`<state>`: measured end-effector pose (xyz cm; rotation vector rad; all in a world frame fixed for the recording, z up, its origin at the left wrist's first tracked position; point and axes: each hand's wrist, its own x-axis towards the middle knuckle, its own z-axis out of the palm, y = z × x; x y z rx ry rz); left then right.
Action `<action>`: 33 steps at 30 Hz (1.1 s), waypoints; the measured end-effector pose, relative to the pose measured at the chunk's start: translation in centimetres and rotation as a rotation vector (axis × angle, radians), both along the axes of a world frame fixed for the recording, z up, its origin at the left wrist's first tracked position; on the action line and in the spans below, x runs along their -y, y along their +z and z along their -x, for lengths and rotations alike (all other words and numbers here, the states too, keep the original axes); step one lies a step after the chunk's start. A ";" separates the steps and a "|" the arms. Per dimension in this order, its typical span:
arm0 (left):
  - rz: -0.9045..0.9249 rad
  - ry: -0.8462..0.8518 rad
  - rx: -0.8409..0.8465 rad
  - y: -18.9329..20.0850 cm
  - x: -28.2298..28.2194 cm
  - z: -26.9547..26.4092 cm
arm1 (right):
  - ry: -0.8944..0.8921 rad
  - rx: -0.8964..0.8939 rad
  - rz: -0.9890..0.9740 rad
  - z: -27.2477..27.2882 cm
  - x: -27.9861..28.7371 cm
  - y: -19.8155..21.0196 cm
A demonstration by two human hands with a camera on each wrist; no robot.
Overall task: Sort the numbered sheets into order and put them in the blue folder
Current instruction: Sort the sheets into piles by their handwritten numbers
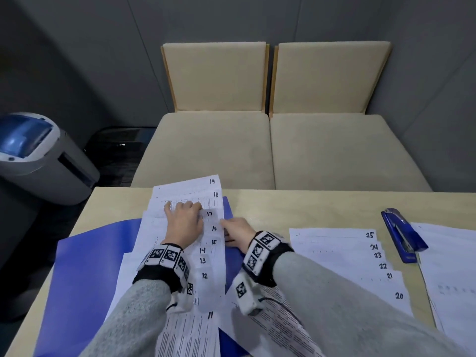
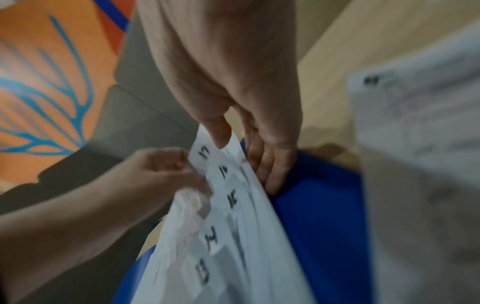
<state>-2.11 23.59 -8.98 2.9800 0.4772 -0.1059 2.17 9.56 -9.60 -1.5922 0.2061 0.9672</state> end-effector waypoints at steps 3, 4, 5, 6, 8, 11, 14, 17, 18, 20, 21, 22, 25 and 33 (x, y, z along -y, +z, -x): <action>0.016 -0.021 0.152 -0.4 1.5 0.4 | -0.045 0.127 0.039 -1.2 5.4 1.5; 0.037 -0.049 0.184 -0.1 2.5 0.6 | -0.058 0.143 0.055 -1.5 7.8 2.0; 0.083 -0.087 0.186 0.4 3.7 0.9 | -0.051 0.156 0.110 -1.7 10.3 2.3; 0.154 -0.118 0.168 0.7 5.2 1.2 | -0.030 0.177 0.191 -1.6 12.9 2.6; 0.287 -0.126 0.045 1.1 8.2 2.1 | 0.068 0.254 0.416 -0.7 17.7 2.6; 0.419 -0.046 -0.185 0.1 11.2 2.9 | 0.284 0.315 0.698 2.0 22.8 2.1; 0.636 0.068 -0.304 -0.3 12.4 3.4 | 0.372 0.312 0.777 5.2 25.3 1.2; 0.617 0.011 -0.289 0.2 13.4 3.8 | 0.362 0.355 0.802 7.6 25.9 0.9; 0.616 -0.026 -0.231 0.7 13.9 4.0 | 0.343 0.377 0.804 8.1 25.8 0.9; 0.678 -0.099 -0.114 1.7 14.6 4.3 | 0.271 0.411 0.797 8.6 25.8 1.0; 0.721 -0.132 -0.080 2.2 14.8 4.3 | 0.229 0.432 0.791 8.8 25.8 1.2; 0.768 -0.167 -0.073 3.0 15.1 4.3 | 0.189 0.453 0.784 8.8 25.9 1.4; 0.853 -0.265 -0.096 5.6 16.1 4.2 | 0.175 0.525 0.795 8.6 26.3 2.3; 0.802 -0.323 -0.033 8.6 17.6 3.0 | 0.076 0.571 0.604 9.2 27.2 3.7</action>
